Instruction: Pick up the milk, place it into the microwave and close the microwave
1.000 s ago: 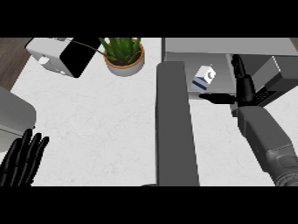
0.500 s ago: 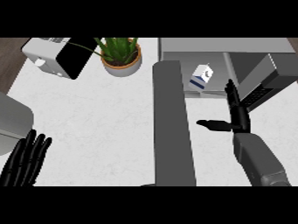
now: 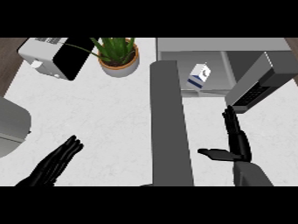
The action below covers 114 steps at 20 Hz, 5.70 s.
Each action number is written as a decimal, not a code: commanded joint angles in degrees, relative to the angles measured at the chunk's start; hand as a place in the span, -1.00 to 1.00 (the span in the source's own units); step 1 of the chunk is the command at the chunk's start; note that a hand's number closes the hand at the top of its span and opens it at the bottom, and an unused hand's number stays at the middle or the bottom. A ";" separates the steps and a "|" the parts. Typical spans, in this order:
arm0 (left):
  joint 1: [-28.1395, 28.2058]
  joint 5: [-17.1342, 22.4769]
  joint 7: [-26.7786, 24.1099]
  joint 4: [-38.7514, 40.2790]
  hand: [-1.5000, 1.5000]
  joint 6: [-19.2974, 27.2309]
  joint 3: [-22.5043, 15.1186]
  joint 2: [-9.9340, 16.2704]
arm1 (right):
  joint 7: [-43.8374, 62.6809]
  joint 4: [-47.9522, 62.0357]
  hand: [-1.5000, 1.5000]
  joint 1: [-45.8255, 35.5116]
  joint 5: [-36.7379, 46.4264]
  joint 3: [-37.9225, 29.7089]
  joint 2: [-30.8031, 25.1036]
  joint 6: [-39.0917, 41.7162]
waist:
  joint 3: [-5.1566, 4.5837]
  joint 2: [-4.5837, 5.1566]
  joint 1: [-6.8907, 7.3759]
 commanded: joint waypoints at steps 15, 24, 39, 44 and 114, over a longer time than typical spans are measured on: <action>-17.58 -5.35 2.29 15.37 1.00 -4.09 -5.80 -0.59 | -0.03 -33.20 -1.00 31.57 -5.07 7.15 -1.10 12.59 | 0.01 0.15 -0.02; -27.88 -9.82 7.41 28.66 1.00 -1.17 -19.95 -3.98 | -0.59 -38.86 -1.00 37.38 -8.94 6.38 -5.31 16.82 | 0.03 0.19 -0.44; -48.86 -0.44 5.26 52.66 1.00 25.17 -42.55 -4.00 | 3.33 -58.21 -1.00 43.27 -15.23 13.15 -7.44 21.24 | -0.04 0.73 -4.57; -53.76 6.64 3.93 57.04 1.00 32.22 -45.43 -4.00 | 6.14 -65.62 -1.00 47.19 -18.91 14.34 -9.81 23.26 | -0.13 0.90 -6.76; -81.74 47.17 -24.86 84.44 1.00 46.72 -30.19 -4.00 | 24.32 -95.42 -1.00 52.24 -40.35 17.07 -24.73 29.58 | 0.07 5.45 -22.29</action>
